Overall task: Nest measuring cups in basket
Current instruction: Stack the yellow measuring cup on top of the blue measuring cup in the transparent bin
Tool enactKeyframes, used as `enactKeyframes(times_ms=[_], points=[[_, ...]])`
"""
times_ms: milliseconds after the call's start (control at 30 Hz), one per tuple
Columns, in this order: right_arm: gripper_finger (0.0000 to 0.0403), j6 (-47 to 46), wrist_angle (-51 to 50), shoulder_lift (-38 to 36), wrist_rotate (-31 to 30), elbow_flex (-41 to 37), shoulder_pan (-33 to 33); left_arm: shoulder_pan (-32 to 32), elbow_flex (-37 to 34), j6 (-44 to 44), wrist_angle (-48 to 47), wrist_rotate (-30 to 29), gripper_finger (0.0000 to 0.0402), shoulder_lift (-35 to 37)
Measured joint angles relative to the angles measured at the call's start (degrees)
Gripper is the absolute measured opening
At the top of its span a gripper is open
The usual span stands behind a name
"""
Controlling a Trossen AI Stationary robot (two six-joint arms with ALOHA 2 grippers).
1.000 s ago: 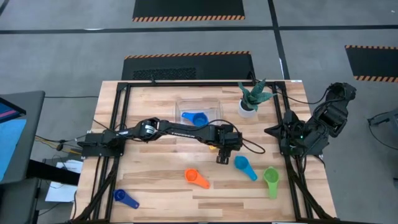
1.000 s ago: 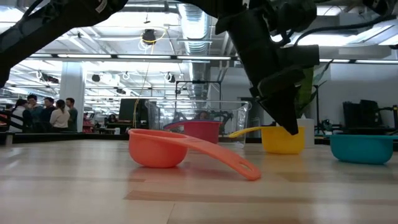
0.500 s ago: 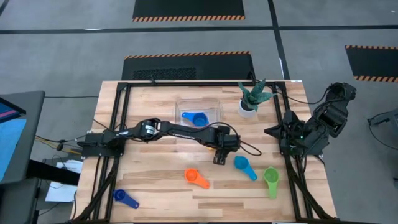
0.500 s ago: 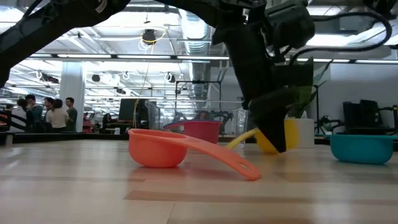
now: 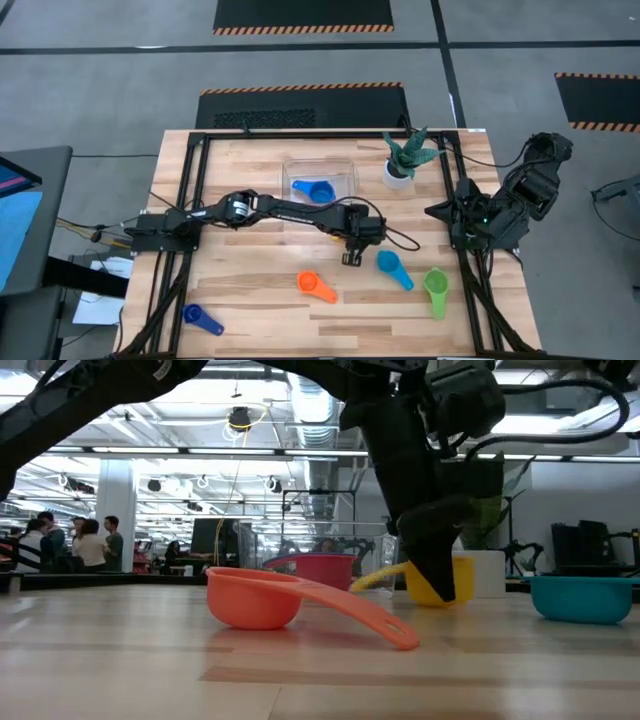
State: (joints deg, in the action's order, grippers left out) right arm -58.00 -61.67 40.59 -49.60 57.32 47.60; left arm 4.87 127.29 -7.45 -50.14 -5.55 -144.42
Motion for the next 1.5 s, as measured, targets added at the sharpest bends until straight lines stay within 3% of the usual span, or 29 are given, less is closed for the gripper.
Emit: enactKeyframes(times_ms=[167,433,533,700,800,867,1033,1267,1500], points=[[0.0021,0.0,-0.1,0.0,0.0,0.0,0.0,1.5,7.4,5.8,-10.1,7.6,0.0003,0.1],[0.0028,0.0,-1.0,-0.1,-0.2,0.0,0.0,2.2,5.0,8.7,-21.1,6.1,0.0001,11.3],[0.0027,0.0,-1.2,-0.1,-0.3,0.0,0.0,2.6,5.0,8.1,-27.0,2.4,0.0001,15.6],[0.0023,0.1,-1.3,-0.1,-0.4,0.0,0.0,2.3,5.1,1.0,-35.7,-10.6,0.0,20.0],[0.0024,0.1,-1.3,-0.1,-0.4,0.0,0.0,0.2,5.1,-4.6,-36.0,-15.6,0.0,20.8],[0.0026,0.0,-1.3,-0.1,-0.4,0.0,0.0,-1.7,5.0,-8.5,-36.3,-16.0,0.0,20.7],[0.0025,0.0,-1.3,-0.1,-0.5,0.0,0.0,-6.5,1.8,-15.2,-37.8,-10.5,0.0,19.7],[0.0022,0.0,-1.3,-0.1,-0.7,0.0,0.0,-11.6,-5.6,-19.8,-36.6,-9.7,0.0,19.8],[0.0028,0.0,-1.3,0.0,-1.5,0.0,0.0,-12.3,-10.6,-23.6,-30.5,-7.7,0.0,19.9]])
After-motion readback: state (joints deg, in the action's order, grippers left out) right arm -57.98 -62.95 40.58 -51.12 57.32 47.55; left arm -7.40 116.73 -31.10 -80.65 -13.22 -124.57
